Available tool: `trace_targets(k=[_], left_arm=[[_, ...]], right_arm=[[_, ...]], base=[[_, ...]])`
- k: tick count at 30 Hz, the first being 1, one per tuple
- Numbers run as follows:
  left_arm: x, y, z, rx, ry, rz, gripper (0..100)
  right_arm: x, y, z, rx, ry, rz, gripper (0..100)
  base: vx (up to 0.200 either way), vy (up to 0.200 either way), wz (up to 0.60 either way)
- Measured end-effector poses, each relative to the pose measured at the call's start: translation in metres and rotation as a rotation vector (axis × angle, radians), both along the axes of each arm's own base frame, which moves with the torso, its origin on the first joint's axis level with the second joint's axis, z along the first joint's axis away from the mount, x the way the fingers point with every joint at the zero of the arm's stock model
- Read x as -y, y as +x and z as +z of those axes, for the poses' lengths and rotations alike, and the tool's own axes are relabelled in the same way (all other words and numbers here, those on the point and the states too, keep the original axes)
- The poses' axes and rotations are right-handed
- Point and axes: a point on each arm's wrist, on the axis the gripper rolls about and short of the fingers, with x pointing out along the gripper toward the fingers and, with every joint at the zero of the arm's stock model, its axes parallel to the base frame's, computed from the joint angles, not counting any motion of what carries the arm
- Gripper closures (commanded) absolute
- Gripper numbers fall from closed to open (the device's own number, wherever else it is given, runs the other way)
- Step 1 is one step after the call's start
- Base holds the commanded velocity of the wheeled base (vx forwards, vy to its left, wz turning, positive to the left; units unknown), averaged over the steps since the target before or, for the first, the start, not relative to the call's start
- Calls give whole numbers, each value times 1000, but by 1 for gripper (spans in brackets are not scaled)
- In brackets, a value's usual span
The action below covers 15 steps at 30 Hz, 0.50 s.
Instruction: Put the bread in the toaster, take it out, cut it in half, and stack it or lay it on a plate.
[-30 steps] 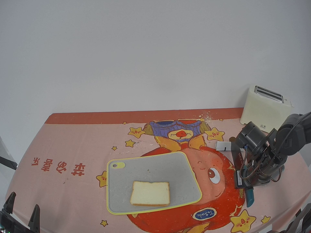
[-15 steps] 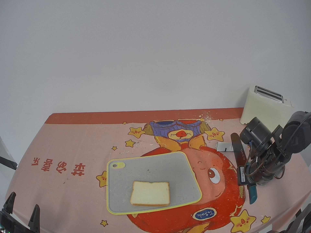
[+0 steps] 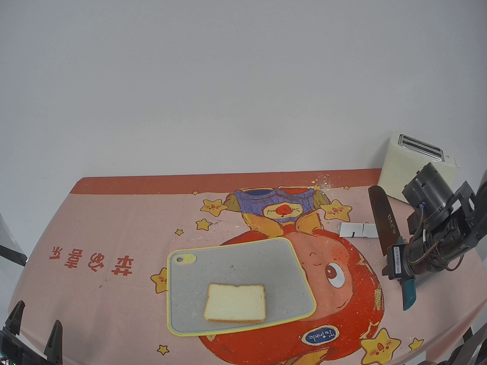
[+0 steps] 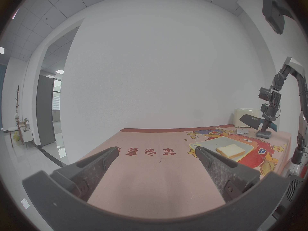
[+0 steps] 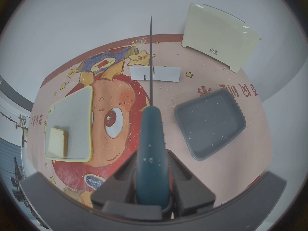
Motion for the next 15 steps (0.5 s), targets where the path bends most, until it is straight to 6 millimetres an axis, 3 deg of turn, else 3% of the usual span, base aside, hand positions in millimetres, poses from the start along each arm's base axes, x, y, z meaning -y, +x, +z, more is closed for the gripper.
trace_targets(k=[7,15], left_arm=[[0,0,0,0,0,0,0],[0,0,0,0,1,0,0]], right_arm=[[-13,-28,6,25,20,125,100],[-24,-42,6,74,60,209,100]], base=[[0,0,0],[0,0,0]])
